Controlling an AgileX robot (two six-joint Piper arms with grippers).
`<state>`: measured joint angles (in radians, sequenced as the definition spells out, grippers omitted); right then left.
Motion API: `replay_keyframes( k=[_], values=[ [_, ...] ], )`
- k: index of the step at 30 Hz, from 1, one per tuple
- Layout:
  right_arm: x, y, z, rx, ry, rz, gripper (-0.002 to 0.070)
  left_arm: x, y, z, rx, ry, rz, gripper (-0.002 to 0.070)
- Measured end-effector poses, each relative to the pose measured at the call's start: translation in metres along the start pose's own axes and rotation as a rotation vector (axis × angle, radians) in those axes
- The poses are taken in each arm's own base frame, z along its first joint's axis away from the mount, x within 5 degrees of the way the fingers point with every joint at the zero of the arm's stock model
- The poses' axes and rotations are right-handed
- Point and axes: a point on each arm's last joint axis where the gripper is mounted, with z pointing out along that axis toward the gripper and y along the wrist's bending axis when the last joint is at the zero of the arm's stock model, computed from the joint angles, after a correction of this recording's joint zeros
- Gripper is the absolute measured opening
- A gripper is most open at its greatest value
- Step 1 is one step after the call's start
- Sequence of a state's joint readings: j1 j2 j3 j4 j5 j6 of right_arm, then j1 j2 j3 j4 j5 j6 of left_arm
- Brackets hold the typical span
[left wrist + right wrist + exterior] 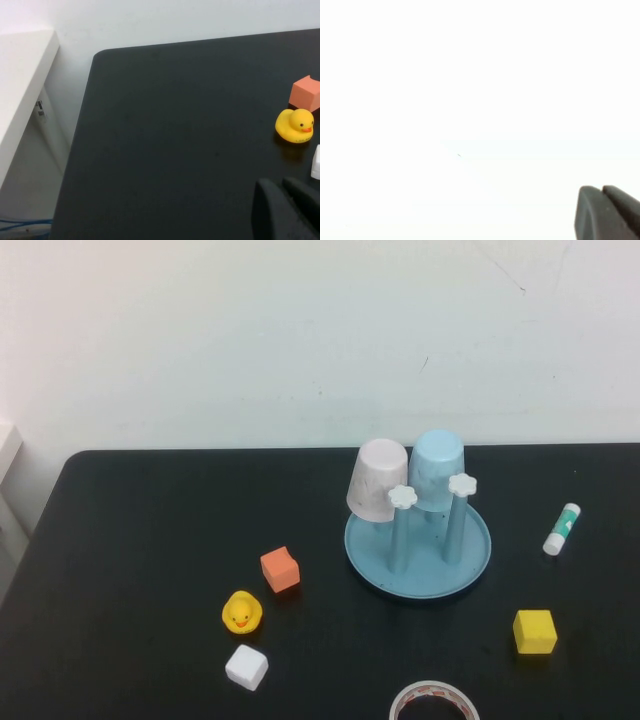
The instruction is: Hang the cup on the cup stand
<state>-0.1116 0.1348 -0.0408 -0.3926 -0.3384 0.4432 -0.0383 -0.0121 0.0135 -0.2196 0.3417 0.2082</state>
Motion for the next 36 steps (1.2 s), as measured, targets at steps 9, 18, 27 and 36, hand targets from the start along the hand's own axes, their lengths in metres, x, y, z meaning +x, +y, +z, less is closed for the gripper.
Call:
replay_keyframes(
  k=[9, 18, 27, 36],
  values=[
    [0.026, -0.009, -0.015, 0.106, 0.262, -0.008, -0.0001, 0.0, 0.0, 0.0, 0.0, 0.0, 0.002, -0.0001],
    [0.064, -0.016, -0.032, 0.194, 0.593, 0.013, -0.0001, 0.0, 0.0, 0.0, 0.001, -0.002, 0.0, -0.0001],
    [0.064, -0.015, -0.031, 0.147, 0.586, -0.089, -0.0001, 0.0, 0.0, 0.0, 0.001, -0.002, 0.0, -0.0001],
    [0.064, -0.015, -0.031, 0.14, 0.587, -0.111, -0.0001, 0.0, 0.0, 0.0, 0.001, -0.002, -0.002, -0.0001]
  ],
)
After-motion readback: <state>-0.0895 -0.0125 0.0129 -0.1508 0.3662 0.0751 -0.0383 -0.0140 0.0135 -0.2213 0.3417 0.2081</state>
